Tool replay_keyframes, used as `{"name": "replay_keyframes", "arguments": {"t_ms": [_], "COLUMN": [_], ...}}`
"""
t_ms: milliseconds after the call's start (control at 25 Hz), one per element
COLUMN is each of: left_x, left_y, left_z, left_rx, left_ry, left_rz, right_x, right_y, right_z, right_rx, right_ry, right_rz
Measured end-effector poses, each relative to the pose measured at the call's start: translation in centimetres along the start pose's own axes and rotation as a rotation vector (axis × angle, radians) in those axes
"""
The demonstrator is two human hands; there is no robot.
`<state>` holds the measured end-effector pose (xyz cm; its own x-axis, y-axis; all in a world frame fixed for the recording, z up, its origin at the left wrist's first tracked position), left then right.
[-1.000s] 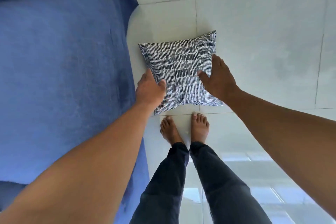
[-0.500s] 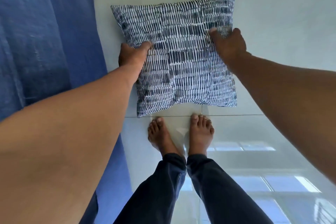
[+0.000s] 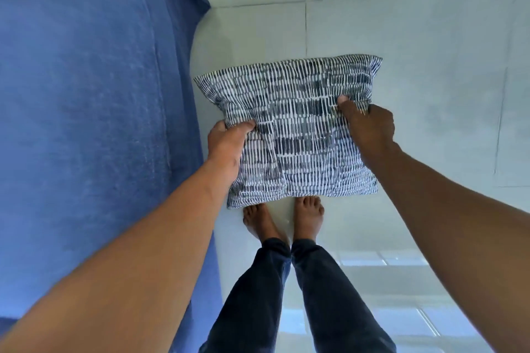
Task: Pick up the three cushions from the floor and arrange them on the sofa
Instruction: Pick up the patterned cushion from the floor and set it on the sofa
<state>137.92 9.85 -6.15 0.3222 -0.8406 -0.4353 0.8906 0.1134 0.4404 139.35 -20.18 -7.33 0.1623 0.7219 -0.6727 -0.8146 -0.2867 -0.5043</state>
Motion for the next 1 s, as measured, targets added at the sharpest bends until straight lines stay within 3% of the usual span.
{"name": "replay_keyframes", "arguments": {"t_ms": [200, 520, 720, 1000], "left_x": [-6.3, -20.2, -28.8, -38.3], "left_y": [5.7, 14.2, 15.4, 13.0], "left_z": [11.0, 25.6, 28.9, 27.4], "left_rx": [0.065, 0.186, 0.238, 0.16], "left_ry": [-0.057, 0.015, 0.112, 0.291], "left_rz": [0.084, 0.241, 0.386, 0.603], "right_x": [-10.1, -19.9, -19.8, -12.5], "right_y": [-7.4, -21.3, -28.4, -36.1], "right_z": [7.4, 20.7, 28.0, 36.1], "right_rx": [-0.085, -0.252, -0.363, -0.547], "right_ry": [0.075, -0.028, -0.15, -0.307], "right_rz": [-0.013, -0.083, -0.08, 0.043]}}
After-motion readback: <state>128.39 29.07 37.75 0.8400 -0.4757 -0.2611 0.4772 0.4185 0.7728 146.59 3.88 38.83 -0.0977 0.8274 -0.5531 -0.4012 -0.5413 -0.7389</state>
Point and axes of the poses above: each hand's wrist, its own z-axis away from the middle knuckle, its own x-axis out of the palm, y = z × x, the point moved 5 cm from there along -z, towards the middle knuckle, and after that the axes turned 12 degrees about y, right-handed, at the moved point
